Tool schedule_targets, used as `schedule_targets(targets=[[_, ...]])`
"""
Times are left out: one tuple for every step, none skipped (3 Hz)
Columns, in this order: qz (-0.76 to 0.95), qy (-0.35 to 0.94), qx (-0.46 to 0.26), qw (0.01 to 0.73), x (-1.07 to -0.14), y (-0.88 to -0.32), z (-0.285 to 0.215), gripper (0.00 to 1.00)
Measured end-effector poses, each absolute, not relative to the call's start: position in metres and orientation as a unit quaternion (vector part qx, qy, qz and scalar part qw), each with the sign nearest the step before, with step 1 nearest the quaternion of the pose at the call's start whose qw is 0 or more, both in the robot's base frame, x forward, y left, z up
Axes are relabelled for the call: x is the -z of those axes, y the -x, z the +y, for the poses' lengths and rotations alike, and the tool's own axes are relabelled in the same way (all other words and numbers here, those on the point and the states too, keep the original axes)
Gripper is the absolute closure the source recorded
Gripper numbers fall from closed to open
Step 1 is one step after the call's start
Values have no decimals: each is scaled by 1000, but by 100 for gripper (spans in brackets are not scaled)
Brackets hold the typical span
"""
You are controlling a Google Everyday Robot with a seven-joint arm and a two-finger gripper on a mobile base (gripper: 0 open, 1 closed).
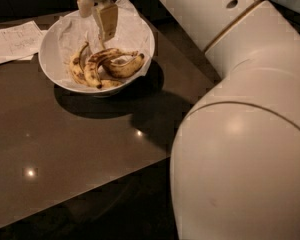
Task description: Pick banana from white bowl
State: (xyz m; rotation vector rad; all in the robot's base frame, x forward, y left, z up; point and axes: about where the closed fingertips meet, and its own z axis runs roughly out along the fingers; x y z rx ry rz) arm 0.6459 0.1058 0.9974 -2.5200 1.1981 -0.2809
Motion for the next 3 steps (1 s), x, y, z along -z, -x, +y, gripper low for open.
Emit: schedule_targets(targets=[[418,892,82,152,-975,-648,111,41],[414,897,70,141,-959,-650,116,41],[409,901,63,131,-947,-652,120,41]])
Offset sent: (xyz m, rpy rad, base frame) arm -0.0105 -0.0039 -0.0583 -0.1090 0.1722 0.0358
